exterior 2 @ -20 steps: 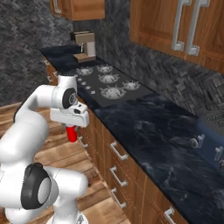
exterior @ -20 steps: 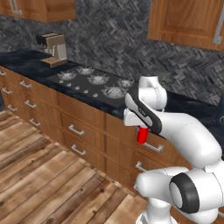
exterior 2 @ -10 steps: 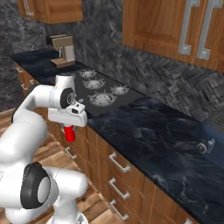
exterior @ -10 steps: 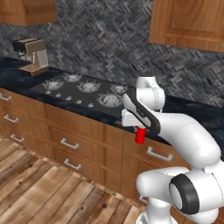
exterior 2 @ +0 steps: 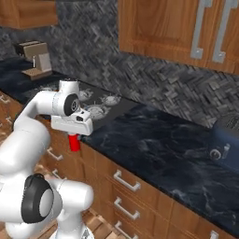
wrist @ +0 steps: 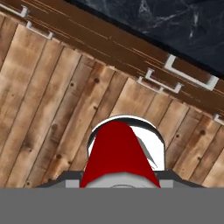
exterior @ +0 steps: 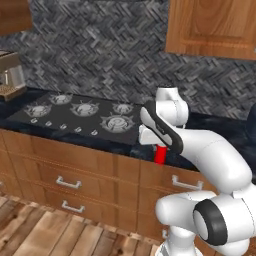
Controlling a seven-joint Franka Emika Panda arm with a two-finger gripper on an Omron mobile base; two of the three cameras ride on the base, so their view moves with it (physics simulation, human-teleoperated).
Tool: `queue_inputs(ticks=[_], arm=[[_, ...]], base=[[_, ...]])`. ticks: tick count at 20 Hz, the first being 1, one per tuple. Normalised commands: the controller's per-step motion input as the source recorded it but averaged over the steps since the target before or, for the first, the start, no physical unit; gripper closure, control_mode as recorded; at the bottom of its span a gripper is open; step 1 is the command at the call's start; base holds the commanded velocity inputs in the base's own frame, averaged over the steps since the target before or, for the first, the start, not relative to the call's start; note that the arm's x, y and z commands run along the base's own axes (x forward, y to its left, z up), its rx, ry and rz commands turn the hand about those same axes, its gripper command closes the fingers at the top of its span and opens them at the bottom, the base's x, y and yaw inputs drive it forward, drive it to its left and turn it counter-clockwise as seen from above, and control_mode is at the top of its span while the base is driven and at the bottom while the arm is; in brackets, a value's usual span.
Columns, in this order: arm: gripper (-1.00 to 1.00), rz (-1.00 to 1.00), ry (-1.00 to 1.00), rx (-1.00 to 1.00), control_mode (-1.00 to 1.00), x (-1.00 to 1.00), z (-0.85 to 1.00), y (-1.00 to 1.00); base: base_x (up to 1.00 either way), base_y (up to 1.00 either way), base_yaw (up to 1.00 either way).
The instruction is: Four empty soda cans are scattered around the kitchen. Gather all the cans and cluster them next to the stove for recycling.
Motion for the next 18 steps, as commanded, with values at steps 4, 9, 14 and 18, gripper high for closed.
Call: queue_inputs(ticks=[4, 9, 14, 18], arm=[[1.0, 0.0, 0.0, 0.0, 1.0, 0.0, 0.0, 0.0], [1.0, 0.0, 0.0, 0.0, 1.0, 0.0, 0.0, 0.0], [1.0, 0.0, 0.0, 0.0, 1.0, 0.0, 0.0, 0.0], [1.0, 0.0, 0.0, 0.0, 1.0, 0.0, 0.0, 0.0]], base=[[0.51, 0.27, -0.4], [0.53, 0.23, -0.37], [0.53, 0.25, -0.36], [0.48, 0.32, -0.41]])
